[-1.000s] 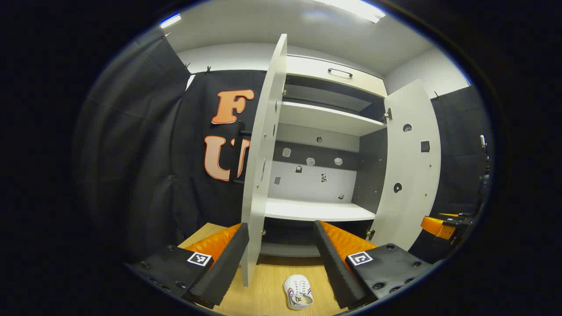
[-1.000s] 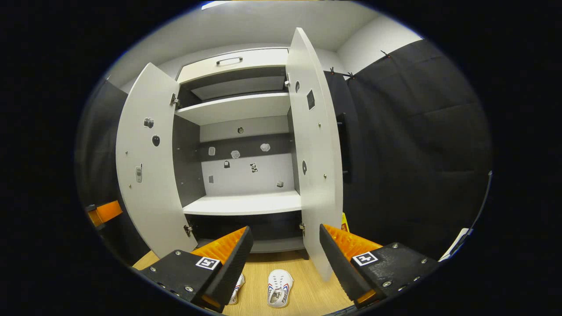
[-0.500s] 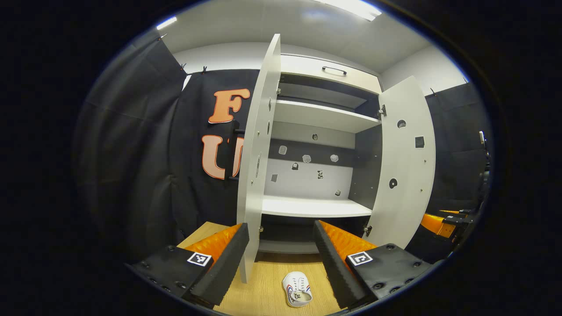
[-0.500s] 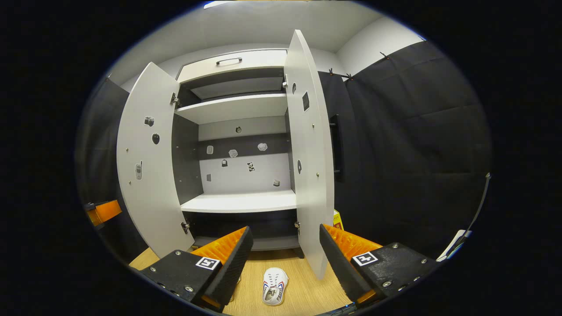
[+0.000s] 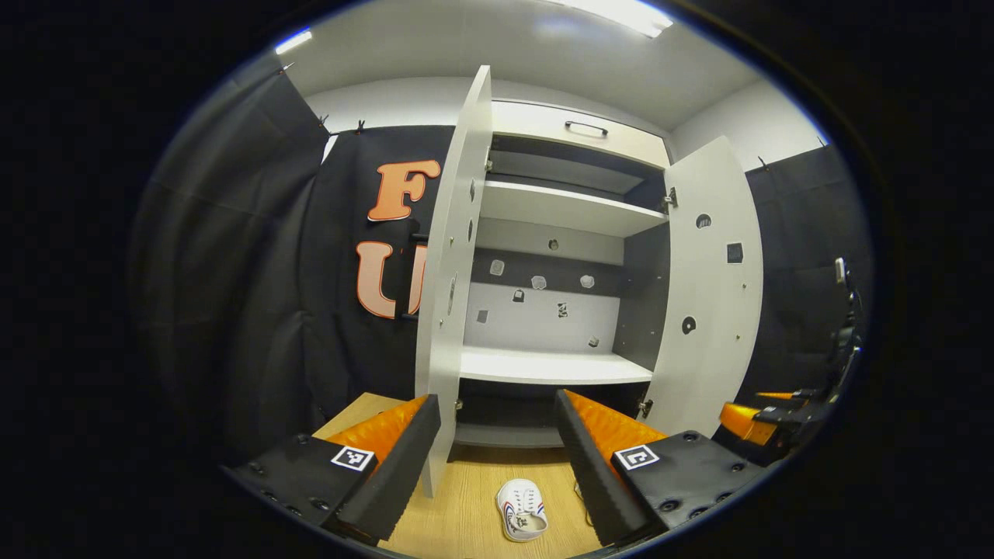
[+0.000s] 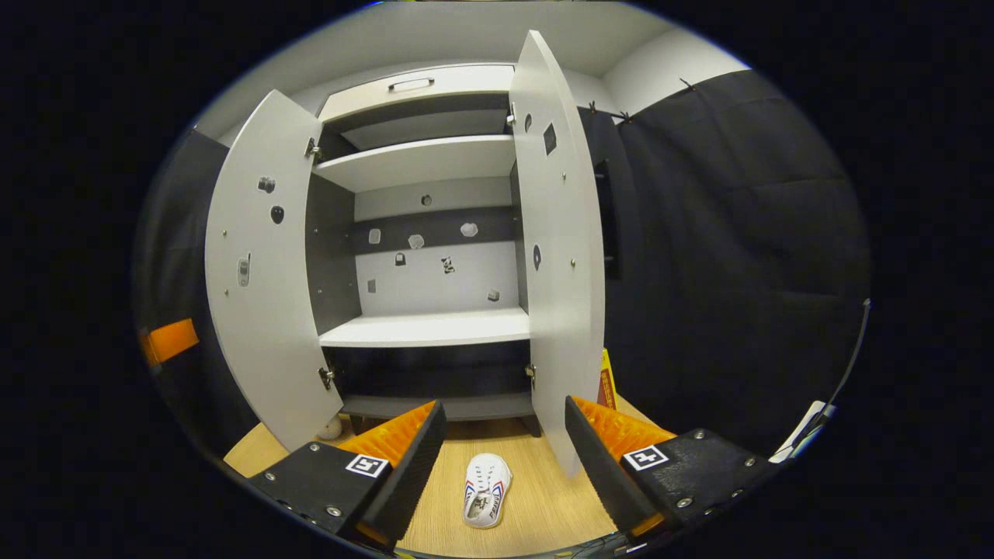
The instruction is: Grab one shoe with the right hand and put it into the shoe cabinet, grab the other shoe with the left hand and put it into the shoe cabinet; then close the right door with the right hand and the left door with the left hand.
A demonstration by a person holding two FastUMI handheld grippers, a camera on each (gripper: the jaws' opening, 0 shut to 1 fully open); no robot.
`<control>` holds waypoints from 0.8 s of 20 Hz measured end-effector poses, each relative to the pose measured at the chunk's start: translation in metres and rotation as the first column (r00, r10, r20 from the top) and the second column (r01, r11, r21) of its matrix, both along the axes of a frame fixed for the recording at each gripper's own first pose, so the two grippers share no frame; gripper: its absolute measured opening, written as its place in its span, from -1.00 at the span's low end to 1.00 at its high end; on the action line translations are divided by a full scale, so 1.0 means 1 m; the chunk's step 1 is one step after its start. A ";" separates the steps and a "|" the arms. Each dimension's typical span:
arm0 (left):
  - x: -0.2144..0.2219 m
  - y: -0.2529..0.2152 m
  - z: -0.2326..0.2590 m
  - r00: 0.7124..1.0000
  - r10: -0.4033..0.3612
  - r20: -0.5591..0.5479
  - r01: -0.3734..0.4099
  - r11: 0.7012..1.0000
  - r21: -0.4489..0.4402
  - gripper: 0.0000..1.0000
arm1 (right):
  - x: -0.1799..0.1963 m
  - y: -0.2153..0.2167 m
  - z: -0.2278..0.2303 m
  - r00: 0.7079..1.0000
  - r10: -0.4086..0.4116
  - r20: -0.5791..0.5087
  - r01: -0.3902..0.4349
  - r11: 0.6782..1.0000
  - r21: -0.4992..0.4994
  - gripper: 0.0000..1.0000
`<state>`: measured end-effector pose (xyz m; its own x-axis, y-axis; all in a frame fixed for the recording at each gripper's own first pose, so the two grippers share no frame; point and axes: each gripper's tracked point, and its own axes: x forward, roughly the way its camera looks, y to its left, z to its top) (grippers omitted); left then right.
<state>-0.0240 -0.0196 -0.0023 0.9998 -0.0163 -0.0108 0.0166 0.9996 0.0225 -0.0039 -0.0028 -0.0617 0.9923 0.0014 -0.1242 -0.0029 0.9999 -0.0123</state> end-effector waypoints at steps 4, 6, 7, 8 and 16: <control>-0.003 -0.001 -0.005 1.000 0.002 -0.014 -0.002 1.000 -0.008 0.94 | 0.014 0.000 -0.055 0.995 -0.009 -0.095 0.013 0.999 0.034 0.89; -0.004 0.000 -0.008 1.000 0.003 -0.022 -0.003 1.000 -0.015 0.93 | 0.028 -0.004 -0.089 0.989 -0.022 -0.144 0.027 0.999 0.030 0.89; -0.005 0.001 -0.009 1.000 0.004 -0.027 -0.005 1.000 -0.015 0.94 | 0.035 -0.004 -0.108 0.984 -0.019 -0.176 0.026 0.999 0.037 0.89; -0.005 0.003 -0.011 1.000 0.008 -0.030 -0.008 1.000 -0.014 0.94 | 0.039 -0.001 -0.126 0.977 -0.015 -0.211 0.026 0.998 0.050 0.89; -0.011 0.022 -0.029 0.996 0.049 -0.076 -0.049 0.999 0.002 0.94 | 0.066 -0.001 -0.252 0.912 -0.033 -0.408 0.009 0.998 -0.060 0.88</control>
<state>-0.0346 0.0022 -0.0313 0.9957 0.0330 -0.0864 -0.0311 0.9993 0.0228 0.0624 -0.0042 -0.3135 0.8544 -0.0374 -0.5182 0.0011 0.9975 -0.0702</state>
